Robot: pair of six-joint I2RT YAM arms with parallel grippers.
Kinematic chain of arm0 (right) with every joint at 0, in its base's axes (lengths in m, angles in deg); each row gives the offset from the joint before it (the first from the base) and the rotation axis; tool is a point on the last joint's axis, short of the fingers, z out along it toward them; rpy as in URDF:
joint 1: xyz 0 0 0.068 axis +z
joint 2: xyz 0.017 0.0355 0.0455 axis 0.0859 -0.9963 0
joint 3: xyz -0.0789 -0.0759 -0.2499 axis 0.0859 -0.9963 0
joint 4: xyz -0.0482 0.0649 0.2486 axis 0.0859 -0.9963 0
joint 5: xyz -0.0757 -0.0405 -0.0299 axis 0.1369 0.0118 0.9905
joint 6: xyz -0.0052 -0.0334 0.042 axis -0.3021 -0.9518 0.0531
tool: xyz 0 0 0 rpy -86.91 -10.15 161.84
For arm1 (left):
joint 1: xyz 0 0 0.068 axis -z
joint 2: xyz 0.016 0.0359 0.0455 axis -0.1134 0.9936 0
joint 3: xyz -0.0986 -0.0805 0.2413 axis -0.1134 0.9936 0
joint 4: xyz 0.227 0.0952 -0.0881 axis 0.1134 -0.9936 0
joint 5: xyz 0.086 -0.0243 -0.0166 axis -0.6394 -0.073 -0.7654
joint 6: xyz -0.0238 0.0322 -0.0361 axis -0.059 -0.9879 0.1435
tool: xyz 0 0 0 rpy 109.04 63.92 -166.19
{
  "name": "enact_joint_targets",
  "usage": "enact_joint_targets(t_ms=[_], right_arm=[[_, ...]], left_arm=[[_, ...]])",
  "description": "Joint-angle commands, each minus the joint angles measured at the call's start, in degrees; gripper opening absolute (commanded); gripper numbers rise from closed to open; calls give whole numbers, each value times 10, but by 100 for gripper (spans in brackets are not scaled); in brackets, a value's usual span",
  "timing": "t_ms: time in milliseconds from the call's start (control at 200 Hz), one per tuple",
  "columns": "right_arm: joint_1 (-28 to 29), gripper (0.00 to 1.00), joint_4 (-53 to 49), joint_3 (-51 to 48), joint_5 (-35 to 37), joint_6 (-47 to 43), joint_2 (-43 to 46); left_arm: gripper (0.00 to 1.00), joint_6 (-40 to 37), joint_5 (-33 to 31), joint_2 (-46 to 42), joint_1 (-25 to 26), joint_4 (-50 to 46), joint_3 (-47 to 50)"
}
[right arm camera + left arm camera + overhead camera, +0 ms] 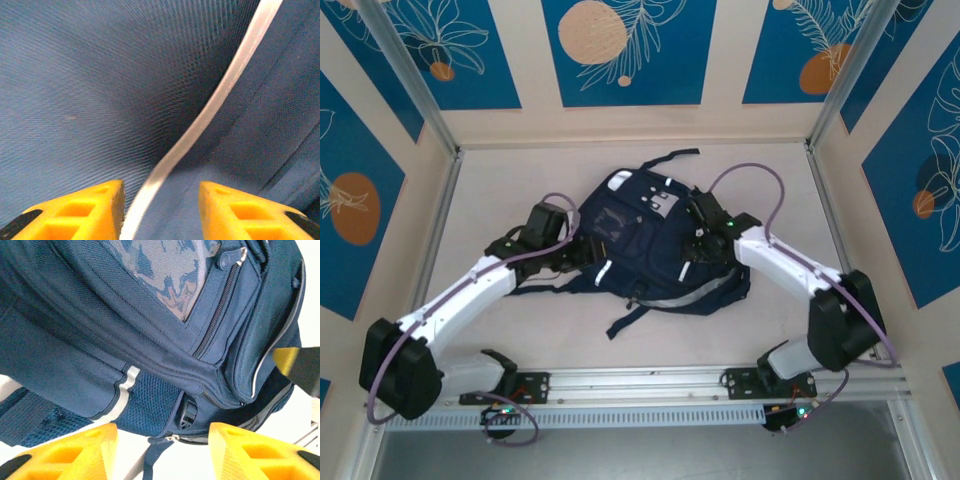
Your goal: Pack the student bag
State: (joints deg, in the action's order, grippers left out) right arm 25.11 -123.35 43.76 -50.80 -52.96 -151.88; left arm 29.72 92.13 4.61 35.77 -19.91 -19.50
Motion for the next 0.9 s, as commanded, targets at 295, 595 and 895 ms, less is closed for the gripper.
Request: enact_joint_targets(t_ms=[295,595,895], right_arm=[[8,44,63,-153,-54,123,256],[2,45,27,-216,-15,148,286],[-5,45,7,-268,1,174,329]], left_arm=[[54,-13,-31,133,87,-36,-172],[55,-184,-46,299,123,-156,-376],[55,-251,-17,433,135,-180,-519]])
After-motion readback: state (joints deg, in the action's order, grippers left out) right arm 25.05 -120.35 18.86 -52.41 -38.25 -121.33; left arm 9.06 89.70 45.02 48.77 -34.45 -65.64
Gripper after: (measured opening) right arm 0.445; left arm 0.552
